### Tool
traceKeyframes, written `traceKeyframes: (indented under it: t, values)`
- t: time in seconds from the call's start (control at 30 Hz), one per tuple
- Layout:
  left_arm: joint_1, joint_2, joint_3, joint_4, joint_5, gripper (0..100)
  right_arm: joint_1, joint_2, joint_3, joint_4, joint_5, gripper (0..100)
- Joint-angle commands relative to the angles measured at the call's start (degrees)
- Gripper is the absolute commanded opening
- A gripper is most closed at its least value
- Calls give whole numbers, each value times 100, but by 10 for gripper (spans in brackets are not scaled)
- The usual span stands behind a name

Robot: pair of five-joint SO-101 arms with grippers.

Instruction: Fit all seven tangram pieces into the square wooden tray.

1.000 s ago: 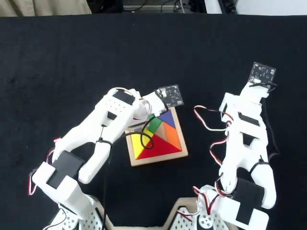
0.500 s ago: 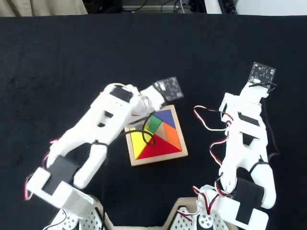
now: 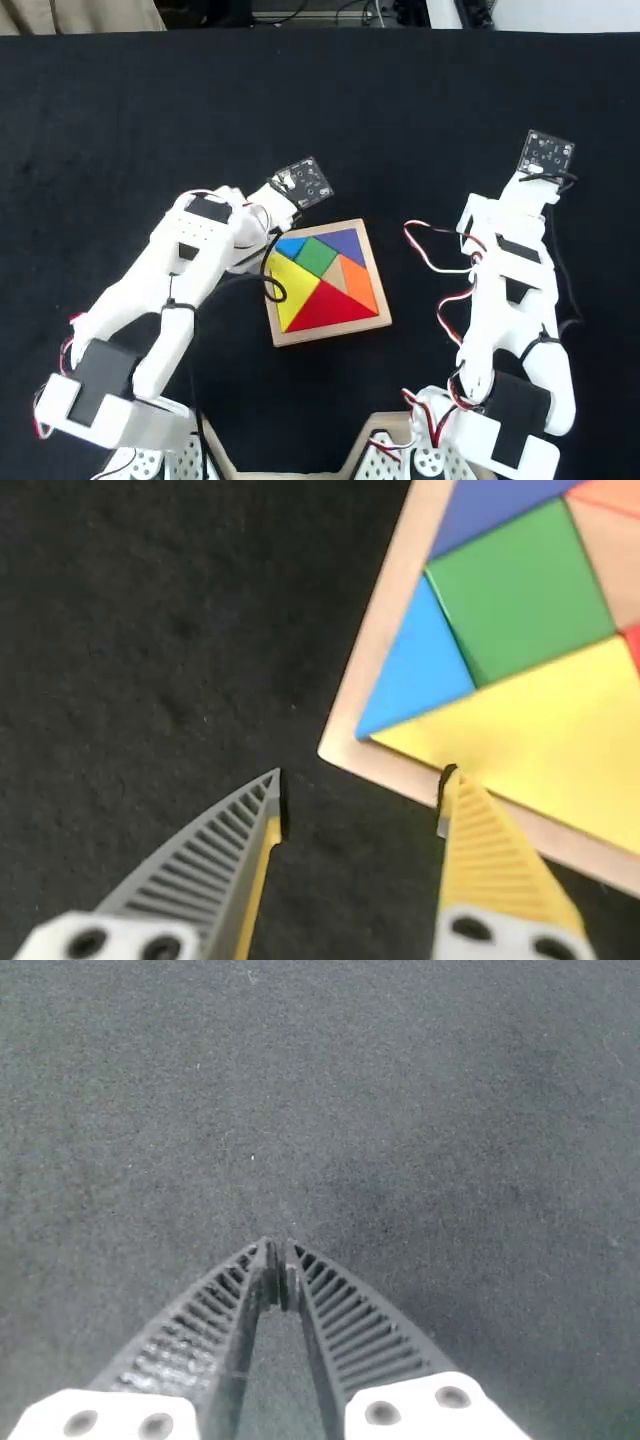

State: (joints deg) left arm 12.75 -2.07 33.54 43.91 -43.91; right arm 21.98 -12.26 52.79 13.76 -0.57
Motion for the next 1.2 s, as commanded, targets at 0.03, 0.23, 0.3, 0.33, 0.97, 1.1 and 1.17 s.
traceKeyframes:
  t: [0.03, 0.23, 0.3, 0.33, 0.97, 1.1, 1.17]
  values:
    - [-22, 290, -365, -334, 334, 252, 53, -233, -75, -132, 0, 11]
    - [-66, 624, -831, -343, 598, 252, 9, -233, -84, -132, 0, 11]
    - [22, 782, -875, -343, 598, 252, -9, -233, -84, -132, 0, 11]
    - [57, 818, -866, -334, 598, 252, -9, -233, -84, -132, 0, 11]
    - [470, 237, -866, -352, 844, 252, -9, -233, -75, -132, 0, 11]
    - [347, 879, -980, -369, 695, 252, -9, -233, -75, -132, 0, 11]
    - [242, 941, -1059, -334, 712, 252, -9, -233, -75, -132, 0, 11]
